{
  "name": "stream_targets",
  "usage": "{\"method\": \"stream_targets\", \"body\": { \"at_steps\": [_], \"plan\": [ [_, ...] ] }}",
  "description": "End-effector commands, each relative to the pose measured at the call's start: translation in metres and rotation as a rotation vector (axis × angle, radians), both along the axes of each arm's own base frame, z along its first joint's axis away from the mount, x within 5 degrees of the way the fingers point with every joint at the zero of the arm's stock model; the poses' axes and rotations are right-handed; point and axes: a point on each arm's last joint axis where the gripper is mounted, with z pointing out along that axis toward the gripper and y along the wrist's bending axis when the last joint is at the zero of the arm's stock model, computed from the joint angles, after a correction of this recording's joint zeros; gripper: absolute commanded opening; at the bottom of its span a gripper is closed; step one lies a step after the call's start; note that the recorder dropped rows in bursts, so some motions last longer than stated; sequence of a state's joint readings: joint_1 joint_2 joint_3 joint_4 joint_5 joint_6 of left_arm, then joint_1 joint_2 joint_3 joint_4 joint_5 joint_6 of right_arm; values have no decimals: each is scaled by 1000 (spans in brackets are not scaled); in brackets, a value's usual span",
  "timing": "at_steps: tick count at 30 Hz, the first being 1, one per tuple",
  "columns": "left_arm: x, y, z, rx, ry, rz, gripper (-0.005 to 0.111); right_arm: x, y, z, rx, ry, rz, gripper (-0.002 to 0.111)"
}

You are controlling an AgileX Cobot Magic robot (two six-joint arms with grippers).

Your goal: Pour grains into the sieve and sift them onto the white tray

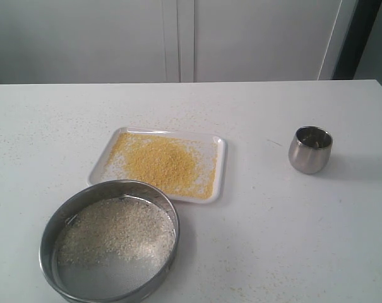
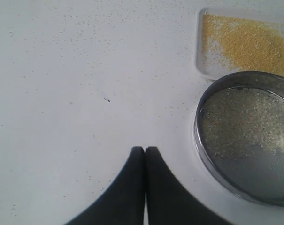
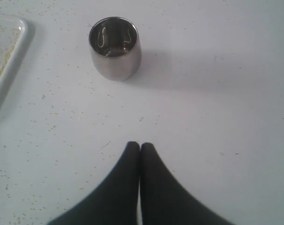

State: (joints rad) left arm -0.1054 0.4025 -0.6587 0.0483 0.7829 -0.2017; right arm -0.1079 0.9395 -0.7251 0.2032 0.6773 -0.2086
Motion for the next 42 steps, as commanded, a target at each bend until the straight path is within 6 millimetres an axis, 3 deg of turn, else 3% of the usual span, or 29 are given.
{"method": "stream_targets", "body": {
  "at_steps": [1, 10, 25, 42],
  "plan": [
    [-4, 2, -19, 15, -31, 10, 0, 0, -1, 0, 7, -14, -11, 0],
    [-10, 4, -60, 31, -99, 15, 0, 0, -1, 0, 7, -14, -11, 0],
    [-10, 4, -146, 24, -182, 12, 0, 0, -1, 0, 7, -14, -11, 0],
    [-11, 3, -149, 5, -199, 7, 0, 0, -1, 0, 7, -14, -11, 0]
  ]
}}
